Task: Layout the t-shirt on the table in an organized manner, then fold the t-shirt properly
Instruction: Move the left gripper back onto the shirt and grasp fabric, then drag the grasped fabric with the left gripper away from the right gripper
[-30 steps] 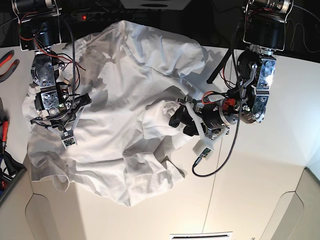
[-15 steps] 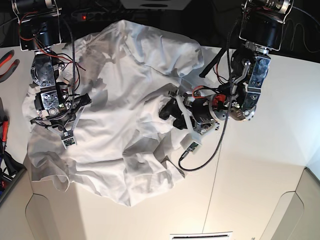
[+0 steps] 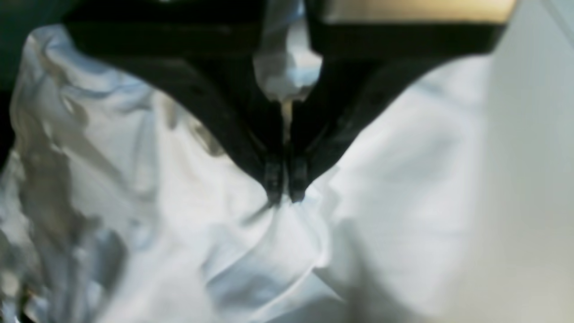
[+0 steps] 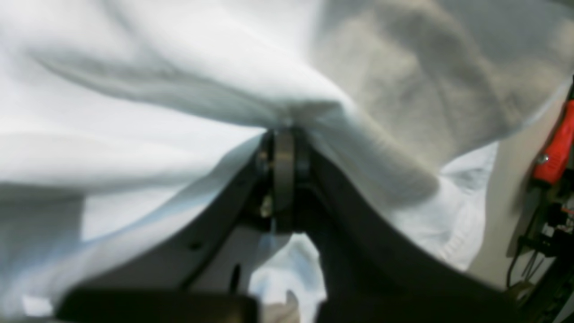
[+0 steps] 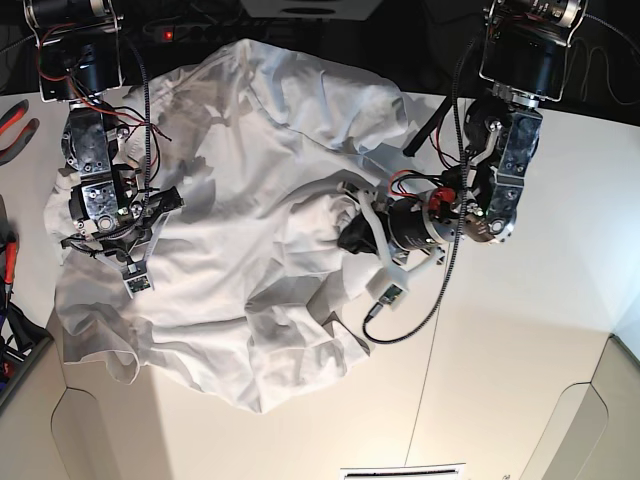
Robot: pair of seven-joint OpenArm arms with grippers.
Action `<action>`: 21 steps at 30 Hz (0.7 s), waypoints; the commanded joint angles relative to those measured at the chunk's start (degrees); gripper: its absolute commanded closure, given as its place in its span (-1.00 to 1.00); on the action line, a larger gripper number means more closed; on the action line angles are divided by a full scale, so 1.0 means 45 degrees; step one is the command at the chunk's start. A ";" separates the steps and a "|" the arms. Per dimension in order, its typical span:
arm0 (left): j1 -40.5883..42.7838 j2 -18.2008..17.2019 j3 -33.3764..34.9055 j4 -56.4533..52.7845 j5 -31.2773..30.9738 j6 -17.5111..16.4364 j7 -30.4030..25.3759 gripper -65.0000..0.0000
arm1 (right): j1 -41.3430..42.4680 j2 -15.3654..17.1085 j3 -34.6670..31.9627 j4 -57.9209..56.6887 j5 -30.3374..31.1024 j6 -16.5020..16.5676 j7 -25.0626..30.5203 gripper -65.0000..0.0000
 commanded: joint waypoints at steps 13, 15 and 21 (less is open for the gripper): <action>-0.0141 -0.2244 -0.5814 0.0724 -0.1064 -0.0316 0.0695 1.00 | -0.0194 -0.0049 -0.0068 -0.0170 0.0665 0.0515 -0.0719 1.00; 0.0019 -0.2569 -0.6261 0.0724 -0.1069 -0.0316 0.1190 1.00 | -0.0199 -0.0049 -0.0068 -0.0170 0.0612 0.0515 -0.0733 1.00; 0.1268 -0.3381 -0.6674 0.0724 -0.1073 -0.0325 0.1982 1.00 | -0.0199 -0.0049 -0.0068 -0.0170 0.0578 0.0515 -0.0767 1.00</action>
